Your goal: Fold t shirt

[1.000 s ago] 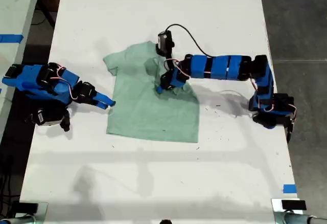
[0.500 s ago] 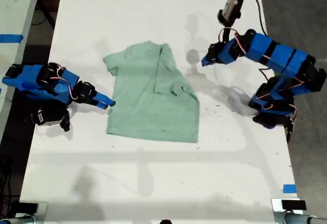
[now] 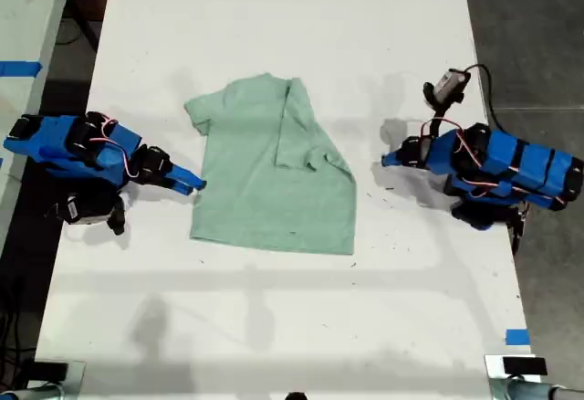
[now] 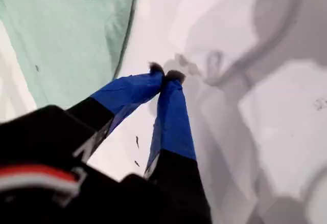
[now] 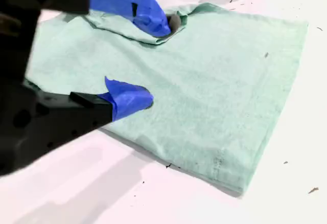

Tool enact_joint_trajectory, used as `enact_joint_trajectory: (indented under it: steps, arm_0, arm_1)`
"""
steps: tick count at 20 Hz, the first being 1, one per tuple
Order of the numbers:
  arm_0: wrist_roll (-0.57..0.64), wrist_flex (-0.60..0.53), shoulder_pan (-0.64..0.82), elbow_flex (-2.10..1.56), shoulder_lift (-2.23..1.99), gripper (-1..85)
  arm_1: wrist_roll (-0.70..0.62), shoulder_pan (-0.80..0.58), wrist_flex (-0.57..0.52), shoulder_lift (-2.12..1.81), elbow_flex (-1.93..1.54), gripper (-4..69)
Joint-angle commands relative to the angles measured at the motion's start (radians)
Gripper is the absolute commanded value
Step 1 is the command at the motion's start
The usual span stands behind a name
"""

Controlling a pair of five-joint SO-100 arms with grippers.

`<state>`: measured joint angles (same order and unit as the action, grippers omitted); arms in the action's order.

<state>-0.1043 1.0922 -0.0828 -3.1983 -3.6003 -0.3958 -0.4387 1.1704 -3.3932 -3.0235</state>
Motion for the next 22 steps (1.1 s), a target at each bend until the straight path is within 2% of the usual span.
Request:
enact_joint_trajectory:
  steps: [1, 2, 4, 5, 7, 22]
  arm_0:
    - [-0.006, -0.021, -0.014, -0.009, -0.006, 18.4]
    - [-0.006, -0.021, -0.014, -0.009, -0.006, 18.4]
    - [-0.006, -0.021, -0.014, -0.009, -0.006, 18.4]
    - [-0.006, -0.021, -0.014, -0.009, -0.006, 18.4]
    - [-0.006, -0.021, -0.014, -0.009, -0.006, 18.4]
    - [-0.006, -0.021, -0.014, -0.009, -0.006, 18.4]
  arm_1:
    - [0.066, 0.002, 0.035, -0.117, -0.072, 4.2]
    - [0.123, 0.003, 0.083, -0.117, -0.069, 6.1]
    - [0.403, -0.014, 0.175, -0.117, -0.077, 6.6]
    - [0.439, 0.000, 0.176, -0.115, -0.077, 7.4]
    - [0.337, 0.029, 0.176, -0.115, -0.077, 8.2]
    - [0.334, 0.018, 0.176, -0.115, -0.077, 8.8]
